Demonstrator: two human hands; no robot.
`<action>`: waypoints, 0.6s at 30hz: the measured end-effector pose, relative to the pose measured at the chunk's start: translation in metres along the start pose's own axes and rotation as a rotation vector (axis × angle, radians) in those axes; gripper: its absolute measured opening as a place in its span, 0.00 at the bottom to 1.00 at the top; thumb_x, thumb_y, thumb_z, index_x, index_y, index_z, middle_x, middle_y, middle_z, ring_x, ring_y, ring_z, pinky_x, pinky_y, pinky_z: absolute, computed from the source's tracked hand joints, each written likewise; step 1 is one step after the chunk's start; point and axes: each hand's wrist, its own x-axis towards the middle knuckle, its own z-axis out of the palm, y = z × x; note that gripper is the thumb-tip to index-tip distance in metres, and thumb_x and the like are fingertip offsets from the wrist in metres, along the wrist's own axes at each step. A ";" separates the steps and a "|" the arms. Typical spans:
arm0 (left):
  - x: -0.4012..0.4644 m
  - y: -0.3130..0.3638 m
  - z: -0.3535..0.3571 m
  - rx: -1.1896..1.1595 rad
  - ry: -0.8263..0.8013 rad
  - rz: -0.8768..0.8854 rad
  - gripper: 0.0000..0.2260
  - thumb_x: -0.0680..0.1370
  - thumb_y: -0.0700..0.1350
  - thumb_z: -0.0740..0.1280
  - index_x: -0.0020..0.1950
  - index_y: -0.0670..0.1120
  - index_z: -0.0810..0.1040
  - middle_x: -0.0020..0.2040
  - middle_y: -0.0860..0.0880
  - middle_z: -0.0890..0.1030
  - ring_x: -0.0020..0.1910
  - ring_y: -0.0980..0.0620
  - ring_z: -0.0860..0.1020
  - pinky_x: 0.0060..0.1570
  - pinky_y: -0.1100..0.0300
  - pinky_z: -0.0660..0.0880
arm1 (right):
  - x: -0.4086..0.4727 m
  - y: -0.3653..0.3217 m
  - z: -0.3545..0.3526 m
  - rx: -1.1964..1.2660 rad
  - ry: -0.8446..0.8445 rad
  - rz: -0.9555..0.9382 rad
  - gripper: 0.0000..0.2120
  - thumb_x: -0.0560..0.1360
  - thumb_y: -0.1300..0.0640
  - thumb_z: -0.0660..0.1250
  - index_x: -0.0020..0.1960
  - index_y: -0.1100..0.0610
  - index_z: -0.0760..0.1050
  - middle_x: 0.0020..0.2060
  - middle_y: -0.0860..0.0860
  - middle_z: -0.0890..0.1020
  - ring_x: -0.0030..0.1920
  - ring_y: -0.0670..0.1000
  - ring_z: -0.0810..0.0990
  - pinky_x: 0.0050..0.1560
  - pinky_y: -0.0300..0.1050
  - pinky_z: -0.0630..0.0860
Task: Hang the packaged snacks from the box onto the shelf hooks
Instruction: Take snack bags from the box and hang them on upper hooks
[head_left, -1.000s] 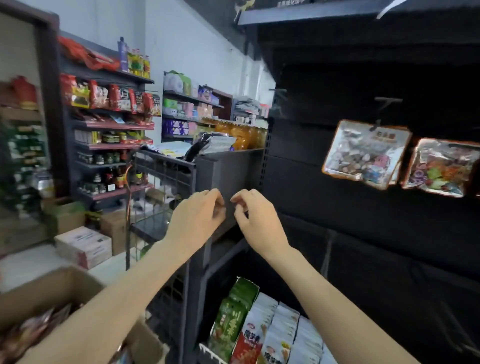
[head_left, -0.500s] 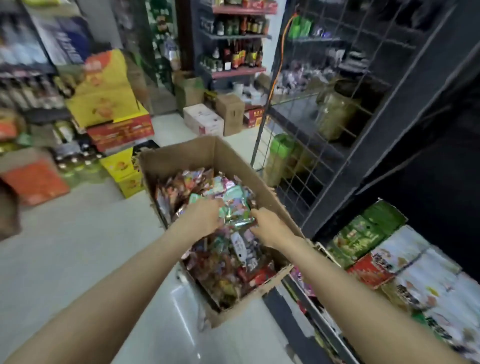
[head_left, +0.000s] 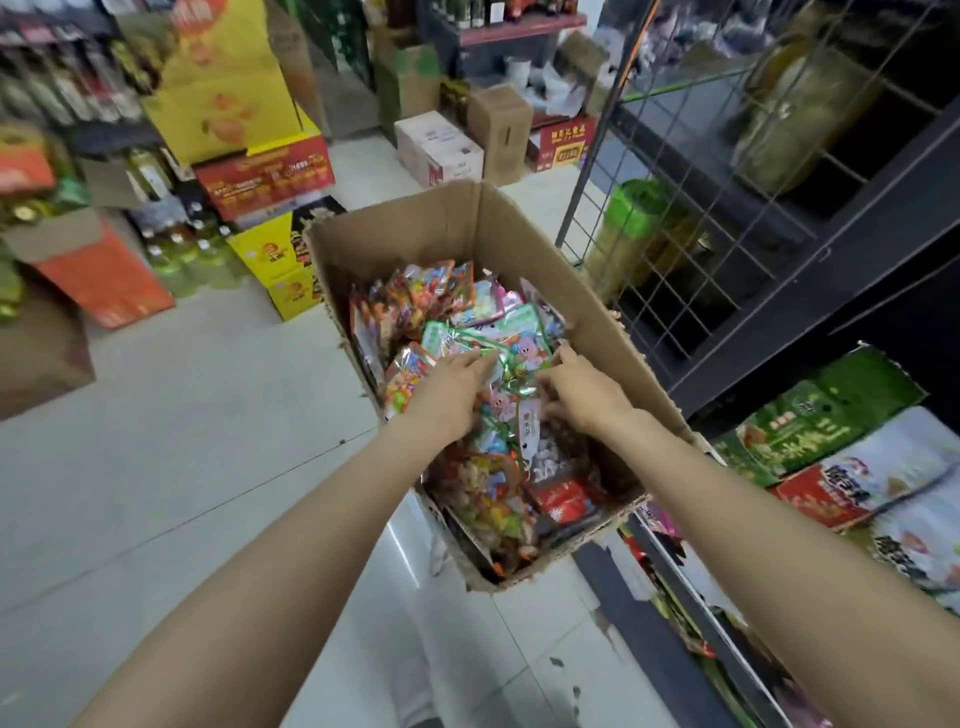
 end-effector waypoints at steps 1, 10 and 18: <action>0.000 -0.001 -0.001 -0.022 0.010 -0.001 0.37 0.75 0.37 0.68 0.77 0.47 0.52 0.77 0.45 0.57 0.74 0.43 0.56 0.72 0.53 0.58 | -0.002 0.001 -0.006 0.004 0.028 -0.029 0.09 0.75 0.59 0.65 0.40 0.54 0.66 0.47 0.54 0.72 0.50 0.59 0.75 0.44 0.50 0.71; -0.004 0.004 -0.003 -0.239 0.121 -0.085 0.28 0.69 0.31 0.71 0.64 0.43 0.62 0.57 0.41 0.73 0.57 0.43 0.72 0.54 0.51 0.73 | -0.028 -0.001 -0.030 0.059 0.252 -0.055 0.06 0.80 0.55 0.56 0.55 0.54 0.66 0.49 0.58 0.81 0.48 0.63 0.79 0.36 0.49 0.68; -0.005 0.004 -0.020 -0.024 -0.170 -0.460 0.30 0.76 0.50 0.68 0.70 0.35 0.62 0.67 0.36 0.69 0.65 0.40 0.70 0.60 0.54 0.70 | -0.035 -0.011 -0.037 0.152 0.399 0.009 0.04 0.80 0.56 0.59 0.52 0.56 0.64 0.47 0.57 0.81 0.48 0.62 0.79 0.35 0.47 0.64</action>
